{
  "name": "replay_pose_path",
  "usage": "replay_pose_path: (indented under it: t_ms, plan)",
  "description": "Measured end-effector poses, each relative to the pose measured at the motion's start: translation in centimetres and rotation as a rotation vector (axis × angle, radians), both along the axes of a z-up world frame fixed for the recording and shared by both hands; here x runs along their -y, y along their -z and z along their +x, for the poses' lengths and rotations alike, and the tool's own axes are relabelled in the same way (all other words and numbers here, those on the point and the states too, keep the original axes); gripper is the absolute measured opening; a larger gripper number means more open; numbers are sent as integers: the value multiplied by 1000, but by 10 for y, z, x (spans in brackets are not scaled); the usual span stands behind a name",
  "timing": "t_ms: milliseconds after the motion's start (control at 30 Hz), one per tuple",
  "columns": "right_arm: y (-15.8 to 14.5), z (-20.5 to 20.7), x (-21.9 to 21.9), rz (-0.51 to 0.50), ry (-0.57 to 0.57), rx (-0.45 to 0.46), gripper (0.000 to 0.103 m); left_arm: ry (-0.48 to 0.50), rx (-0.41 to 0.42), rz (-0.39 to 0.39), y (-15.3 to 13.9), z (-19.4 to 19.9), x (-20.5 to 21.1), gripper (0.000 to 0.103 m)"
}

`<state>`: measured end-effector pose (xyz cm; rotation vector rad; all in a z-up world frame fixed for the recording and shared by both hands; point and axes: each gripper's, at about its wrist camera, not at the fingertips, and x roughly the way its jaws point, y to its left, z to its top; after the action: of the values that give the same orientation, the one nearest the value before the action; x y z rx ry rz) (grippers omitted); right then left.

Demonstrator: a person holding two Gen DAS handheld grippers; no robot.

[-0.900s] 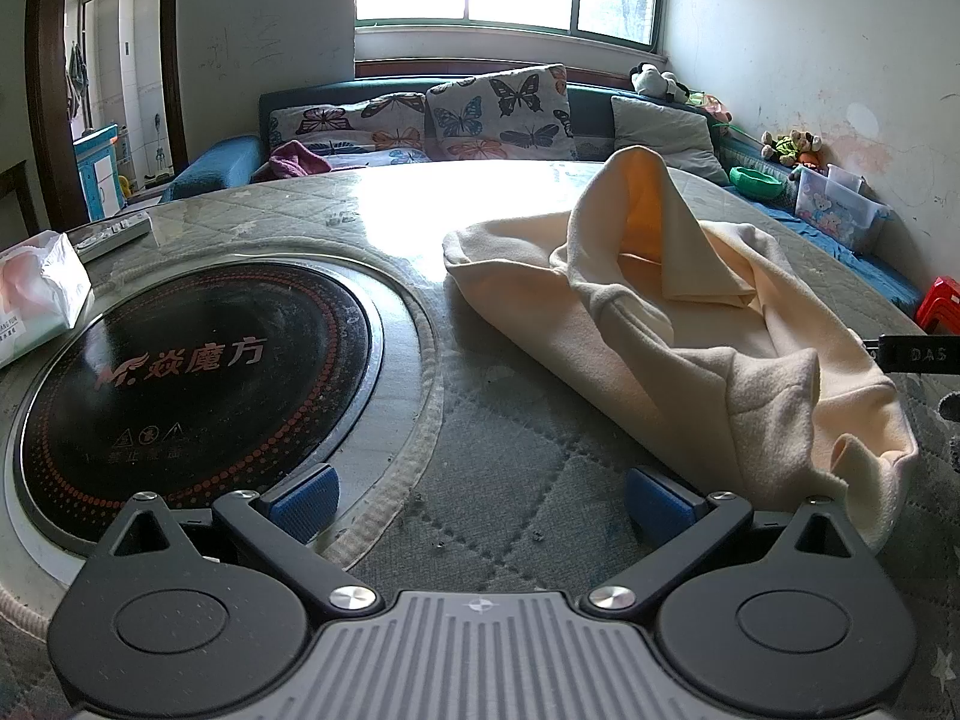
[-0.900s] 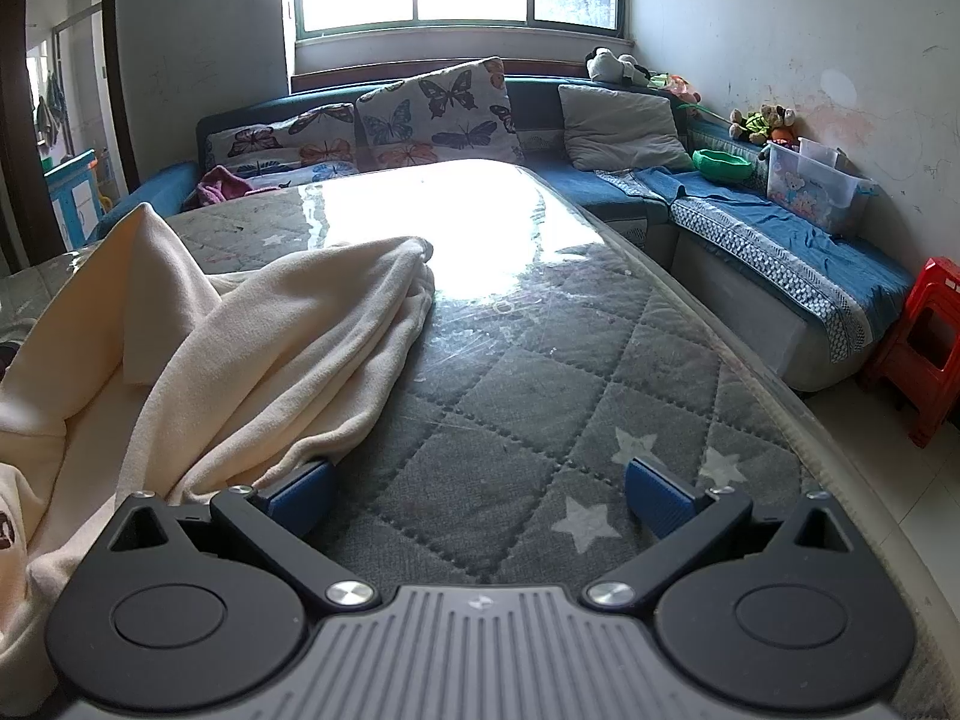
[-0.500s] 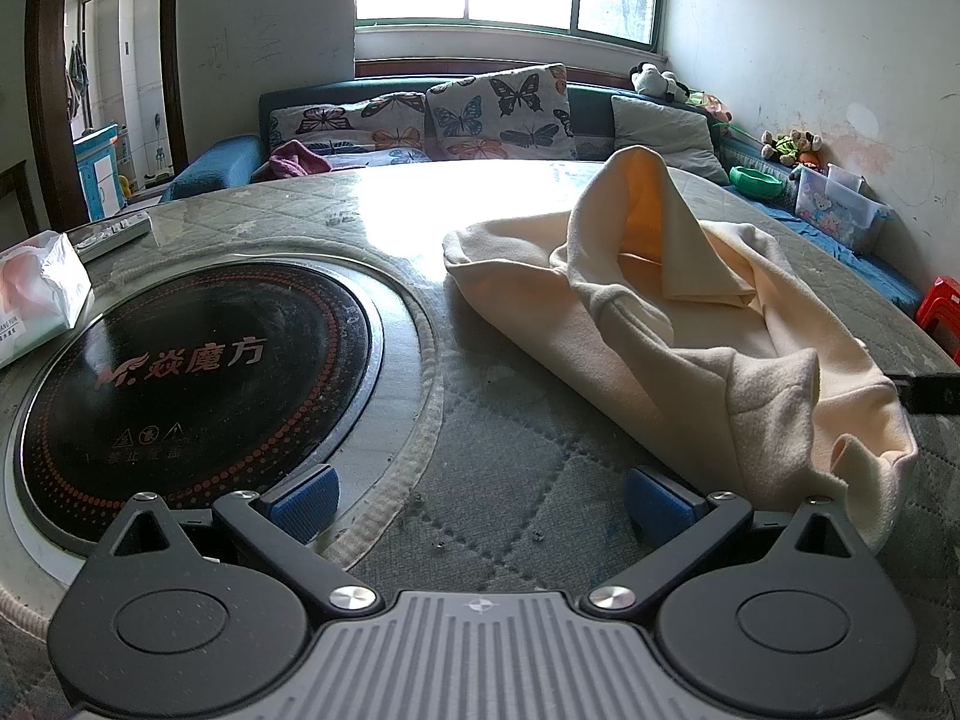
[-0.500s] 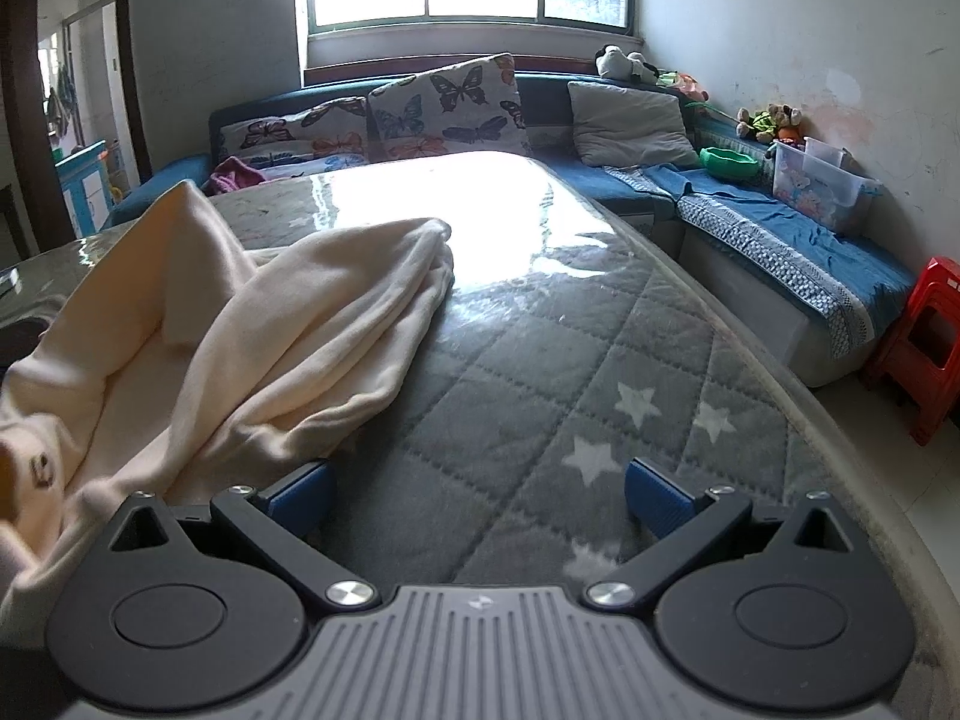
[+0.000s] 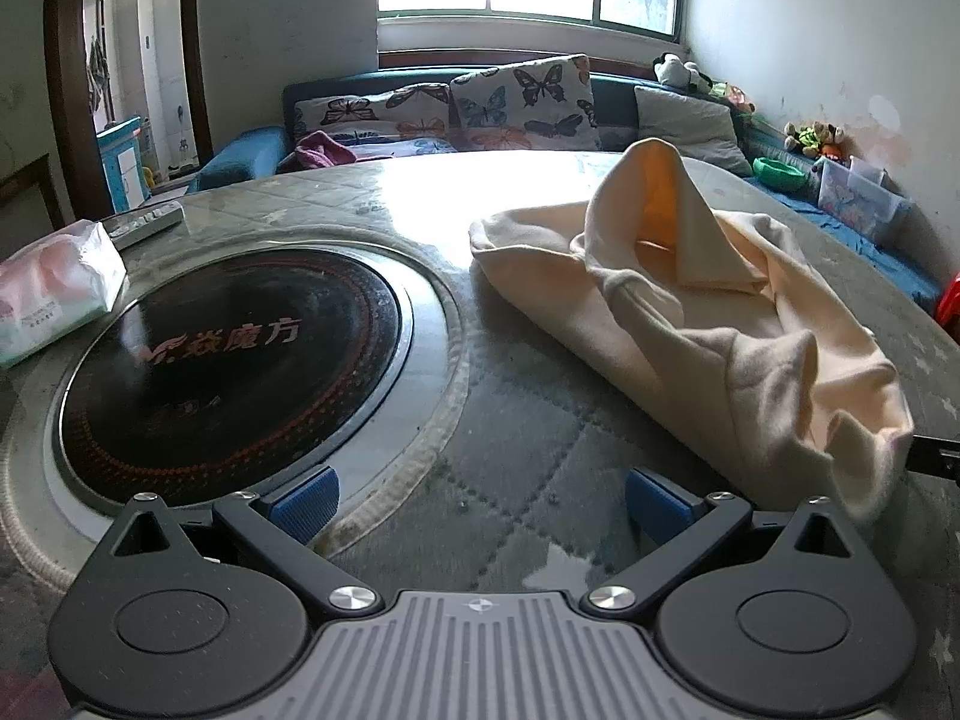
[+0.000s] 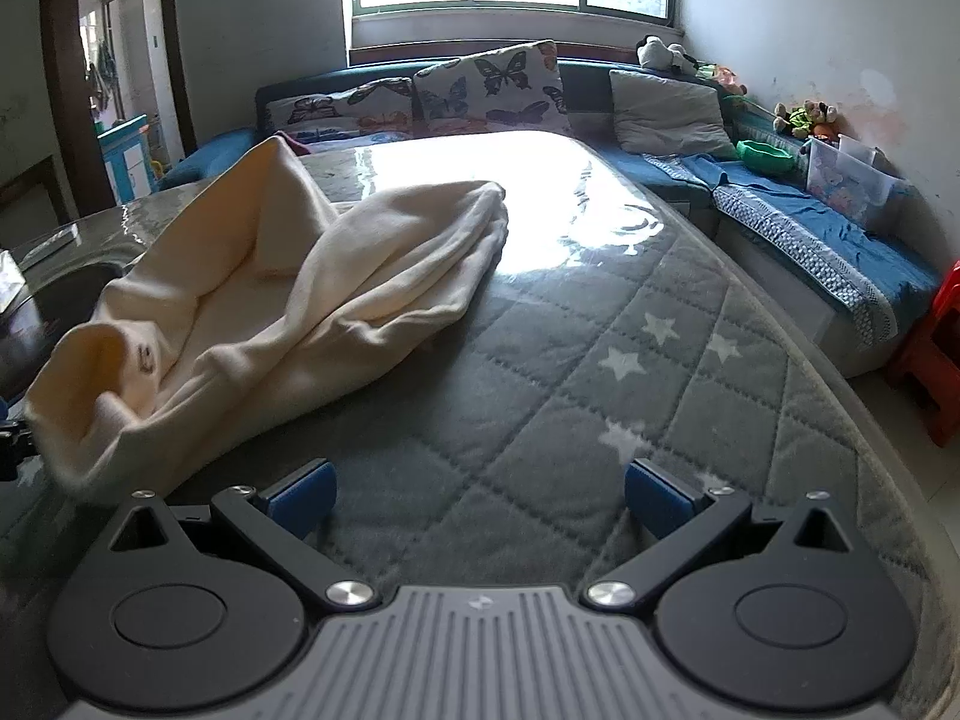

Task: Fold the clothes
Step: 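Approach the crumpled cream sweatshirt with both grippers open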

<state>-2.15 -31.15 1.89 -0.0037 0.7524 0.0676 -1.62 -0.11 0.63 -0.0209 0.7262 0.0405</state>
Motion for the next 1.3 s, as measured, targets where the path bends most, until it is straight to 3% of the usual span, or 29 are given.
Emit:
replay_pose_path:
  t_ms: [1300]
  plan:
    - [-17, -67, -36, 34, -107, 26, 103, -1, -27, 101, -15, -47, 27, 103]
